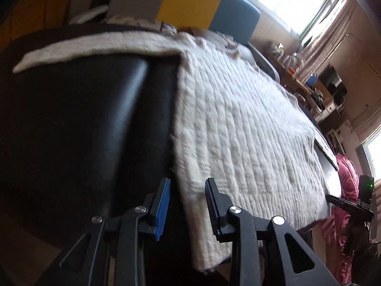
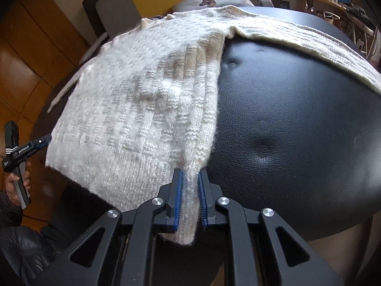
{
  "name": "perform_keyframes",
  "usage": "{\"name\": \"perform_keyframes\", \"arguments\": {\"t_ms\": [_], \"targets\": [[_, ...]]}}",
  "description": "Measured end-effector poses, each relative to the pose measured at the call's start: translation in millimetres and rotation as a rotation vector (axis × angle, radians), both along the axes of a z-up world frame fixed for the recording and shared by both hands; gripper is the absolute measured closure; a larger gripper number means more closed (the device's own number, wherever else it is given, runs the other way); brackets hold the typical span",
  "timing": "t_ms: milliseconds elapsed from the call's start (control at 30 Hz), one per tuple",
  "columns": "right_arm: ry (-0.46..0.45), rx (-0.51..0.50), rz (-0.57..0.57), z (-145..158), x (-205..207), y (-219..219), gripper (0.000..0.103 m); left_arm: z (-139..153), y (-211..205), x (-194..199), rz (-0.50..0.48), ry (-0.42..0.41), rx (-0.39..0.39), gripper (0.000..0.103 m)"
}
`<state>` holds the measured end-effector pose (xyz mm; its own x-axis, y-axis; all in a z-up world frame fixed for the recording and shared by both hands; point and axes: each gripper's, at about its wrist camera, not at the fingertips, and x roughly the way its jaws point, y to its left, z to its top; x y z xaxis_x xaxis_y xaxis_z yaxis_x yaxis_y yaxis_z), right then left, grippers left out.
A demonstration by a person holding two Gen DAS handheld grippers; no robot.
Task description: Fold clothes
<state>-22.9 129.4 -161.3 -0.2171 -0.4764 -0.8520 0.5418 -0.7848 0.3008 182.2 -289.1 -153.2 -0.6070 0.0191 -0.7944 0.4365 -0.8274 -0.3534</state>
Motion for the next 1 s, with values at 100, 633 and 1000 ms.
{"name": "perform_keyframes", "arguments": {"t_ms": [100, 633, 1000], "targets": [[0.012, 0.025, 0.008, 1, 1, -6, 0.089, 0, 4, -4, -0.003, 0.0, 0.001, 0.073], [0.049, 0.04, -0.026, 20, 14, 22, 0.088, 44, 7, 8, 0.049, 0.022, -0.196, 0.083], [0.183, 0.1, 0.106, 31, 37, -26, 0.082, 45, 127, -123, -0.386, 0.049, -0.387, 0.081]]}}
